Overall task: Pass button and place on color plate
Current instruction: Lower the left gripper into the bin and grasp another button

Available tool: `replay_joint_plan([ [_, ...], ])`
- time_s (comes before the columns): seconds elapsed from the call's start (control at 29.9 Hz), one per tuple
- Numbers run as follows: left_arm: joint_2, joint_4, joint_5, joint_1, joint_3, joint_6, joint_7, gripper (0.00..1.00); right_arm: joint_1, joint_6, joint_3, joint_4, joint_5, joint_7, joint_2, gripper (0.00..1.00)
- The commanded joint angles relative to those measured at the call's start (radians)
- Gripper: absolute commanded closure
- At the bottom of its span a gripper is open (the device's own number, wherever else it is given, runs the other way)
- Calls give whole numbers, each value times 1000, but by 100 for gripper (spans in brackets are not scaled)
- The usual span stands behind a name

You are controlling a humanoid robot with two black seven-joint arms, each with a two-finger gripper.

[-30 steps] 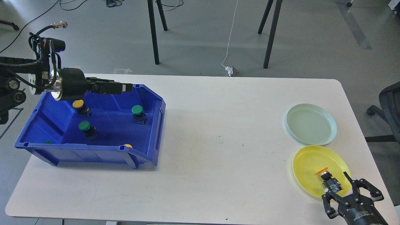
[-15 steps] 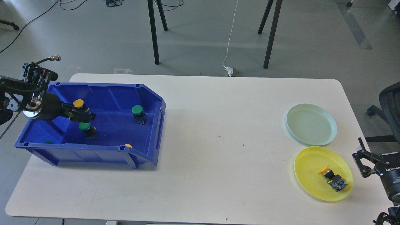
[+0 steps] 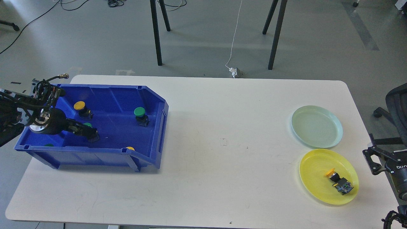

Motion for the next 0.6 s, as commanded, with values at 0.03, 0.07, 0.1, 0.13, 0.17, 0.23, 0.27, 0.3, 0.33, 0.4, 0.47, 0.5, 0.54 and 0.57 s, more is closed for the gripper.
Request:
replay_joint_plan([
  [0.03, -10, 17, -3, 10, -1, 33, 0, 19, -2, 0, -4, -1, 0, 0, 1, 1],
  [0.07, -11, 23, -1, 10, -1, 42, 0, 23, -2, -1, -4, -1, 0, 0, 1, 1],
  [0.1, -13, 26, -1, 10, -1, 47, 0, 29, -2, 0, -6, -1, 0, 0, 1, 1],
  [0.13, -17, 31, -1, 10, -1, 51, 0, 34, -2, -1, -7, -1, 0, 0, 1, 1],
  [0.17, -19, 31, -1, 11, -1, 53, 0, 36, -2, -1, -7, -1, 0, 0, 1, 1],
  [0.23, -22, 31, 0, 19, -1, 67, 0, 50, -3, 0, -7, -1, 0, 0, 1, 1],
  [0.27, -22, 31, 0, 22, -1, 74, 0, 52, -5, 0, -7, -1, 0, 0, 1, 1],
  [0.3, -22, 31, 0, 25, 1, 79, 0, 53, -5, 0, -7, -2, 0, 0, 1, 1],
  [0.33, -22, 31, 3, 27, 1, 81, 0, 55, -6, -1, -6, -2, 0, 0, 1, 1],
  [0.4, -22, 31, 3, 28, 1, 81, 0, 60, -6, 0, -6, -2, 0, 0, 1, 1],
  [0.47, -22, 31, 11, 28, 4, 81, 0, 72, -8, 0, -7, -2, 0, 0, 1, 1],
  [0.5, -20, 31, 20, 28, 5, 82, 0, 80, -8, -1, -9, -4, 0, 0, 1, 1],
  [0.54, -20, 29, 26, 27, 5, 82, 0, 88, -8, 0, -9, -4, 0, 0, 1, 1],
  [0.57, -20, 31, 29, 27, 5, 82, 0, 94, -8, 0, -10, -4, 0, 0, 1, 1],
])
